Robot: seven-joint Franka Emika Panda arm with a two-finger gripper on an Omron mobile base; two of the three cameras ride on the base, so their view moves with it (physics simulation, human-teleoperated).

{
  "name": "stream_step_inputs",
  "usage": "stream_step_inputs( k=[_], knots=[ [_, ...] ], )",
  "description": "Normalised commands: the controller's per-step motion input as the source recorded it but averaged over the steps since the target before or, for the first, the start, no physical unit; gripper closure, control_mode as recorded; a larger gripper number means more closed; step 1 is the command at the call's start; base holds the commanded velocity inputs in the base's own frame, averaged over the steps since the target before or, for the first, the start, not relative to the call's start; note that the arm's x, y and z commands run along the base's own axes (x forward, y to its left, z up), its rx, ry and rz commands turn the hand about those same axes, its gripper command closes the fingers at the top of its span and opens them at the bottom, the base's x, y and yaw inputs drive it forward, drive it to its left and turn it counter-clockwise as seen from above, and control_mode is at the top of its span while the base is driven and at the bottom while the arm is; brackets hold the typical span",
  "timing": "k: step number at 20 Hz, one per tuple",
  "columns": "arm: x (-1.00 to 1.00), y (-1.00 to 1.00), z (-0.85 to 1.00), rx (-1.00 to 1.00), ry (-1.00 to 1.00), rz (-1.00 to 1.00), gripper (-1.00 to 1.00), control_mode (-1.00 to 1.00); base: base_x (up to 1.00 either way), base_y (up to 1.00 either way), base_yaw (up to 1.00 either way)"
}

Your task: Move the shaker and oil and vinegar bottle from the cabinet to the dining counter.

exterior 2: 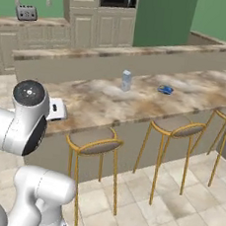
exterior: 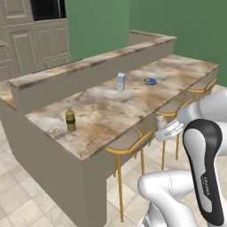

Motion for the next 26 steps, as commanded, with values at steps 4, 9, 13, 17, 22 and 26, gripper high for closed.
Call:
stream_step_inputs(
  k=[4, 9, 13, 17, 22, 26],
  knots=[
    [0.0, 0.0, 0.0, 0.0, 0.0, 0.0, 1.0, 1.0, 0.37, -0.64, 0.45],
    [0.0, 0.0, 0.0, 0.0, 0.0, 0.0, 1.0, 1.0, 0.31, -0.71, 0.42],
    [0.0, 0.0, 0.0, 0.0, 0.0, 0.0, 1.0, 1.0, 0.31, -0.72, 0.41],
    [0.0, 0.0, 0.0, 0.0, 0.0, 0.0, 1.0, 1.0, 0.46, -0.62, 0.41],
    [0.0, 0.0, 0.0, 0.0, 0.0, 0.0, 1.0, 1.0, 0.55, -0.53, 0.38],
    [0.0, 0.0, 0.0, 0.0, 0.0, 0.0, 1.0, 1.0, 0.64, -0.11, 0.31]
  ],
)
